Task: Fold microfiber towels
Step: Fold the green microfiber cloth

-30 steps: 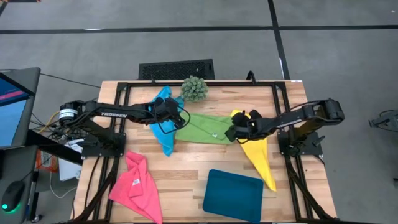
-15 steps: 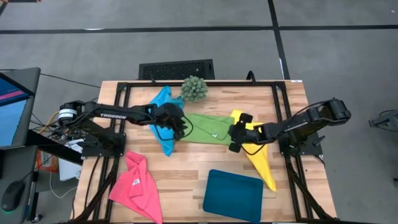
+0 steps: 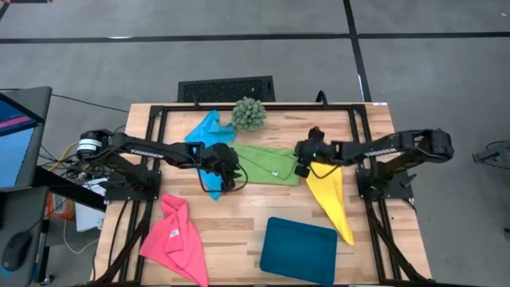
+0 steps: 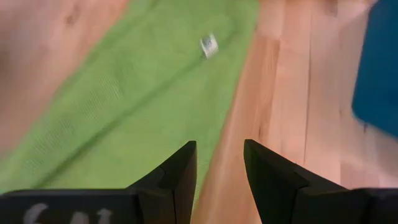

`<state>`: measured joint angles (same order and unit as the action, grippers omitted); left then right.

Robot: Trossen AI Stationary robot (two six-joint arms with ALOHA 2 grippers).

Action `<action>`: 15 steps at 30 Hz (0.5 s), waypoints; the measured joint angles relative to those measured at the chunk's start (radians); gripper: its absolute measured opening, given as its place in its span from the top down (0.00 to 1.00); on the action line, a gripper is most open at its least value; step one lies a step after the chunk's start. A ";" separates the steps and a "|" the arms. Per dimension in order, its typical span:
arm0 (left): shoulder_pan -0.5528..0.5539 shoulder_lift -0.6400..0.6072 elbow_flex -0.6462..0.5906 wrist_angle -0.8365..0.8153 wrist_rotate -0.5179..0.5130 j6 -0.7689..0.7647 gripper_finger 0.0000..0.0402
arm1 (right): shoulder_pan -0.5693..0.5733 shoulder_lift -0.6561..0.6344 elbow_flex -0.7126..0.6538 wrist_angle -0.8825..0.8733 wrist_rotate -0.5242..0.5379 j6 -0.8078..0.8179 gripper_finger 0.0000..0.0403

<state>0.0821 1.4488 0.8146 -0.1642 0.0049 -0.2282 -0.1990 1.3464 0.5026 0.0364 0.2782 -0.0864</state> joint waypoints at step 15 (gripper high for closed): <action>-0.013 0.162 0.001 0.044 -0.012 0.000 0.69 | -0.158 0.179 0.001 0.081 -0.177 -0.064 0.67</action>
<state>0.0689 1.6113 0.8154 -0.1205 -0.0070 -0.2284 -0.3566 1.5256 0.5034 0.1170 0.1010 -0.1505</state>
